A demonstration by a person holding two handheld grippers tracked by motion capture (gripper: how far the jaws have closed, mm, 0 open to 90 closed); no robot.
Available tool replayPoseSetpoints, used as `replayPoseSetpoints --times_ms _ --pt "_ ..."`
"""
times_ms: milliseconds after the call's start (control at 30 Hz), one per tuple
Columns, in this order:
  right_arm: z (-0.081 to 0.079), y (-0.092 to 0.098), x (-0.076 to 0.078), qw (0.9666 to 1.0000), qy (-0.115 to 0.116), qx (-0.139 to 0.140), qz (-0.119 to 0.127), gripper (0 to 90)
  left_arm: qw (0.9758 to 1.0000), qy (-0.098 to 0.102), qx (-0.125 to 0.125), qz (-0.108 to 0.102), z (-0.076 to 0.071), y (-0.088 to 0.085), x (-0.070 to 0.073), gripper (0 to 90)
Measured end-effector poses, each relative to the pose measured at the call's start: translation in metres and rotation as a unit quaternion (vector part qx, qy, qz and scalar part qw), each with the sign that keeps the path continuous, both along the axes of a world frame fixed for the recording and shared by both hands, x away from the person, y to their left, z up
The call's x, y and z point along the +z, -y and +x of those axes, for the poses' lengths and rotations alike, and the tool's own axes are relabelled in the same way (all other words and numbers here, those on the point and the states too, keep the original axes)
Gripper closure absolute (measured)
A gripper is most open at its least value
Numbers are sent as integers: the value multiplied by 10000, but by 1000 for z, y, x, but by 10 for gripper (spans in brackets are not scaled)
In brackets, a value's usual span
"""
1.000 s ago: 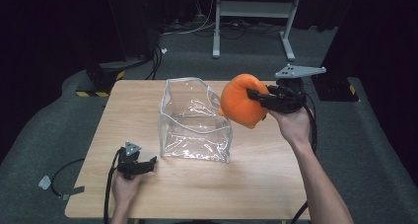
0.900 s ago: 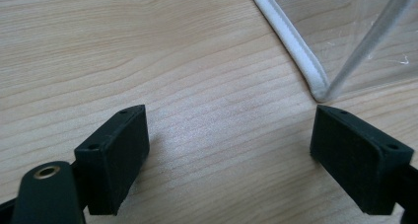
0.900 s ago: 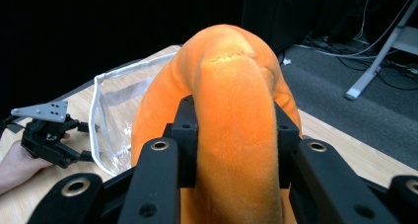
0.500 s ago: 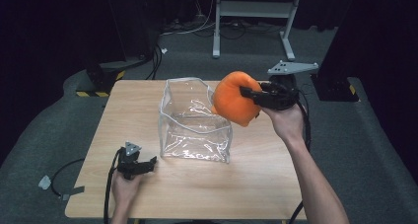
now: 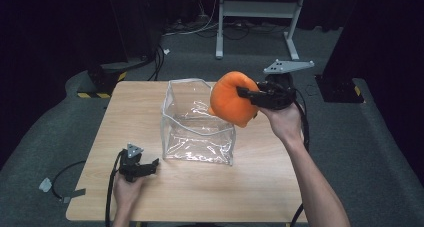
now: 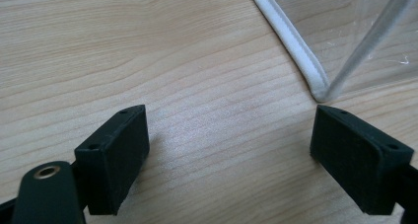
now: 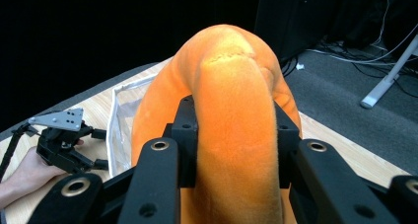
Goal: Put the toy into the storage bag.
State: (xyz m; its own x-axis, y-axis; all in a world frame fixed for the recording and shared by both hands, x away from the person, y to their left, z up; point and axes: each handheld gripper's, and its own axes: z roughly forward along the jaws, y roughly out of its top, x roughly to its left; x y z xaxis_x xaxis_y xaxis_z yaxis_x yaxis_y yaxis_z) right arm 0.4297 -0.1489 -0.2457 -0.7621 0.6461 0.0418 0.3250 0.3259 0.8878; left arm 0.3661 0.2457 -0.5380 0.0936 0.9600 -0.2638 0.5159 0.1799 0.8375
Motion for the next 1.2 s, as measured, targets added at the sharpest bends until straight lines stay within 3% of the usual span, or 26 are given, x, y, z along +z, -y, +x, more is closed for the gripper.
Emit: replayPoseSetpoints --times_ms 1200 --pt "5 -48 3 9992 4 401 11 661 10000 1 3 3 0 0 0 150"
